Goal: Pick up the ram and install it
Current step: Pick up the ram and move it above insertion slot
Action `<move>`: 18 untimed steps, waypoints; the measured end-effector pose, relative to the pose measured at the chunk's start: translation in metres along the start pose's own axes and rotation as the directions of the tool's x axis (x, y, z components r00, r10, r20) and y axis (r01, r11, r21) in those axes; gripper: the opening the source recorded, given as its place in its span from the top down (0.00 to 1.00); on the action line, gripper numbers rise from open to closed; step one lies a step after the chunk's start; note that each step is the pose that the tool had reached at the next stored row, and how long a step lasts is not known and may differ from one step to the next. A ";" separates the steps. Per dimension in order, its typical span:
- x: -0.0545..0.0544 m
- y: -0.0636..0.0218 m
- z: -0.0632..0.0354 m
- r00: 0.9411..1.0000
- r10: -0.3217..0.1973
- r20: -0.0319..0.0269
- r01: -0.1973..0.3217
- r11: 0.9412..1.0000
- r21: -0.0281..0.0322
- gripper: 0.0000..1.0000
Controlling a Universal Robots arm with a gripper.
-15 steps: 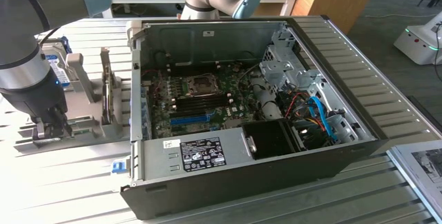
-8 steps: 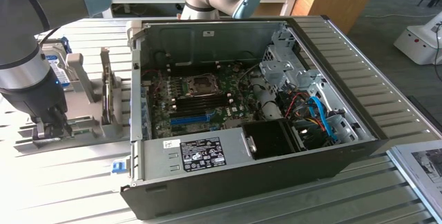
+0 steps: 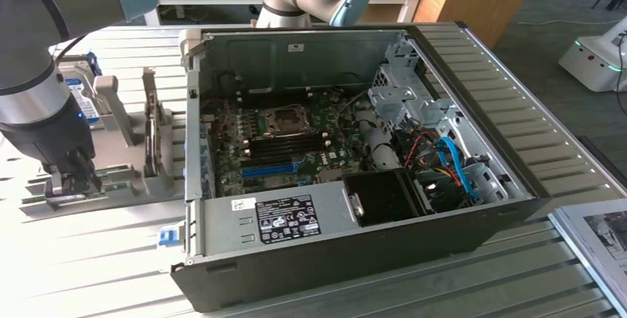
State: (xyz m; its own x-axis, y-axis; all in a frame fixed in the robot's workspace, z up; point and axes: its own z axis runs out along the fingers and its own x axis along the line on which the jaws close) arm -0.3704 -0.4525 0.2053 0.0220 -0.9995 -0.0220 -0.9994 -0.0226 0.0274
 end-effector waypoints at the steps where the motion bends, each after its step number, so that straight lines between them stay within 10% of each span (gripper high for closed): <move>1: 0.000 0.0000 0.0000 1.000 0.000 0.000 0.000 1.000 0.000 0.88; 18: -0.003 -0.0001 0.0000 1.000 -0.005 0.000 0.005 1.000 0.000 0.88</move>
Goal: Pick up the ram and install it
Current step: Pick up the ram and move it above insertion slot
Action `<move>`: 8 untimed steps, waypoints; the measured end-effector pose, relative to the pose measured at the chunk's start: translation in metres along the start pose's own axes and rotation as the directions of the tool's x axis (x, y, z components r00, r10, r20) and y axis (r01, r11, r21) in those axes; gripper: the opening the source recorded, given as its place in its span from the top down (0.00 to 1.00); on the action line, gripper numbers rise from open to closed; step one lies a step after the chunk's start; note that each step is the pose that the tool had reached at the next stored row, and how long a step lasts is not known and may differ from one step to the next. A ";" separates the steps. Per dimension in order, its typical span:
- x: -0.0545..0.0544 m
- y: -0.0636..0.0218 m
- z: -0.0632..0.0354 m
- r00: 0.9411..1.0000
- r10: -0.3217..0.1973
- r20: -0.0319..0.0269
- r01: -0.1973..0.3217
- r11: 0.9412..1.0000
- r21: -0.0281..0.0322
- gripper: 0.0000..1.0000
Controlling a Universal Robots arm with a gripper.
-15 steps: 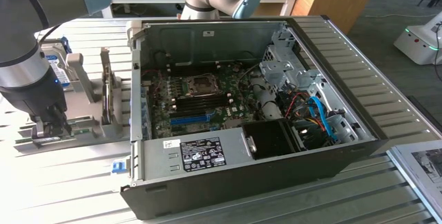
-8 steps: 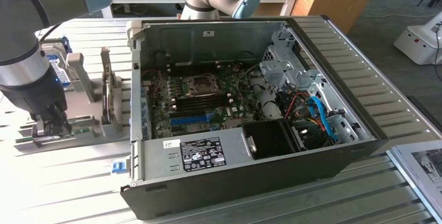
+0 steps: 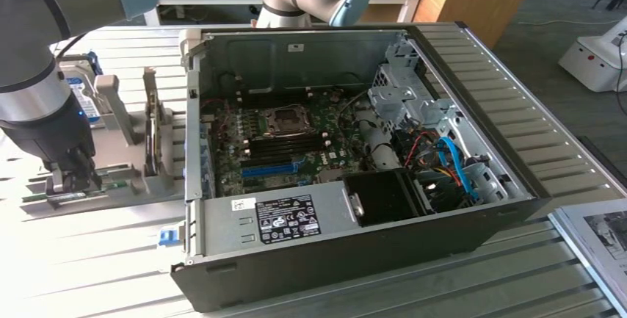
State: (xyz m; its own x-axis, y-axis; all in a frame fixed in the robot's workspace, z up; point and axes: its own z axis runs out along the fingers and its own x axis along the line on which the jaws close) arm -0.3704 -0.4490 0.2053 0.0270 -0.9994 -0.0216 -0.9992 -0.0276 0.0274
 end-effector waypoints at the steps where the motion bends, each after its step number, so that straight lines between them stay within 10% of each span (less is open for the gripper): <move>1: 0.000 0.0000 0.0000 1.000 -0.003 0.000 0.003 1.000 0.000 0.88; 8: 0.000 0.0000 0.0000 1.000 -0.026 -0.001 0.026 1.000 -0.001 0.88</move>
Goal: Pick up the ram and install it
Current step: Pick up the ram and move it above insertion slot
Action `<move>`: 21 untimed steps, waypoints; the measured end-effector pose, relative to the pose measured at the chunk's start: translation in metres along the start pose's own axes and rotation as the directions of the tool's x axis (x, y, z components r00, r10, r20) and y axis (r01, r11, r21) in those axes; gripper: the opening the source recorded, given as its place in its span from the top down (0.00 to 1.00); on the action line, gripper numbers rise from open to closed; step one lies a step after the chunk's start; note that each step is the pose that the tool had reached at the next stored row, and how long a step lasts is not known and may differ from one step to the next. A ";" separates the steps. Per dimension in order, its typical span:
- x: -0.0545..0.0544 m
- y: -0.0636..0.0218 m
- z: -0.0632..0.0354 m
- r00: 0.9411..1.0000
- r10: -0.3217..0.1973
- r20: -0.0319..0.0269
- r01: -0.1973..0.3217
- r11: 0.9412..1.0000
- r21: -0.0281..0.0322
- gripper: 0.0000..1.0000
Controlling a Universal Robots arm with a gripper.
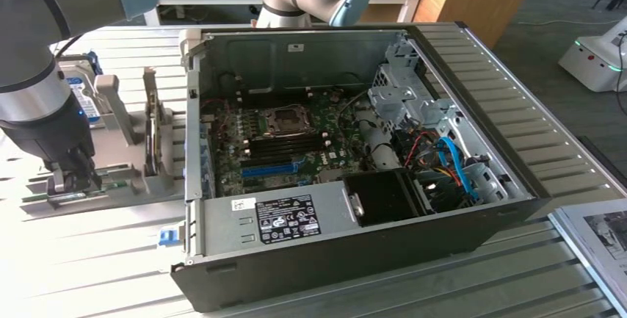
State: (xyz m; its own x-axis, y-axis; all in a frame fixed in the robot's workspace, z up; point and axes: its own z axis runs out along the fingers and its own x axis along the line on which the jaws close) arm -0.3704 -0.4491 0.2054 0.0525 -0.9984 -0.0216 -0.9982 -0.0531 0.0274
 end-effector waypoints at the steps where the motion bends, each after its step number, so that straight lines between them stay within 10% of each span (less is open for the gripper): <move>1: 0.000 0.0000 0.0000 1.000 0.000 0.000 0.000 1.000 0.000 0.88; 21: 0.000 -0.0021 -0.0165 1.000 0.002 0.000 -0.002 1.000 0.000 0.88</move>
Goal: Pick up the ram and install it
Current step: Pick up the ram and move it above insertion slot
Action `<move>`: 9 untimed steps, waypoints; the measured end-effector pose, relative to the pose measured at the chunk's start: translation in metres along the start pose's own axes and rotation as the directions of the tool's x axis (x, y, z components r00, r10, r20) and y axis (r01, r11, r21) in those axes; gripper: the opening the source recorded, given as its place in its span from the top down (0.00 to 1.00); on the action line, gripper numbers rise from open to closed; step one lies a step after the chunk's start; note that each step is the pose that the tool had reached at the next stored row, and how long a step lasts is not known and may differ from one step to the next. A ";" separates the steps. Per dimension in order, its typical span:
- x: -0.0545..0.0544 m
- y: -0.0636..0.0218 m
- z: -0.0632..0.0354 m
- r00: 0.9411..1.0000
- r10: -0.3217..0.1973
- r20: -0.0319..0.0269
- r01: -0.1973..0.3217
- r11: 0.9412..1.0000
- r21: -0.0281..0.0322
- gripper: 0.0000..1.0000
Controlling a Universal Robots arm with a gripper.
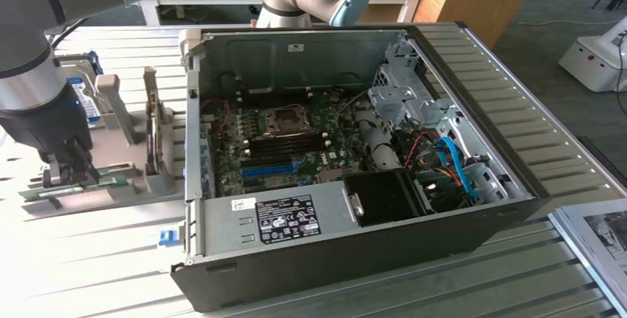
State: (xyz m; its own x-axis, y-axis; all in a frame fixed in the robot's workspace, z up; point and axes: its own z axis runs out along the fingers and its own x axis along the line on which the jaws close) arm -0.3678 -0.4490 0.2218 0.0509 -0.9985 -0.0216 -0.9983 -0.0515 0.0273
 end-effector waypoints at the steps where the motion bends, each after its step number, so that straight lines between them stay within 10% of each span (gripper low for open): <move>1: 0.000 -0.0003 -0.0018 1.000 0.000 0.000 0.000 1.000 0.000 0.88; 9: 0.000 -0.0028 -0.0163 1.000 0.000 0.000 0.000 1.000 0.000 0.88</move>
State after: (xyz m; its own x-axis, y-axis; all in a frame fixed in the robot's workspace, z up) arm -0.3646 -0.4490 0.2381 0.0509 -0.9985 -0.0216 -0.9983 -0.0515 0.0274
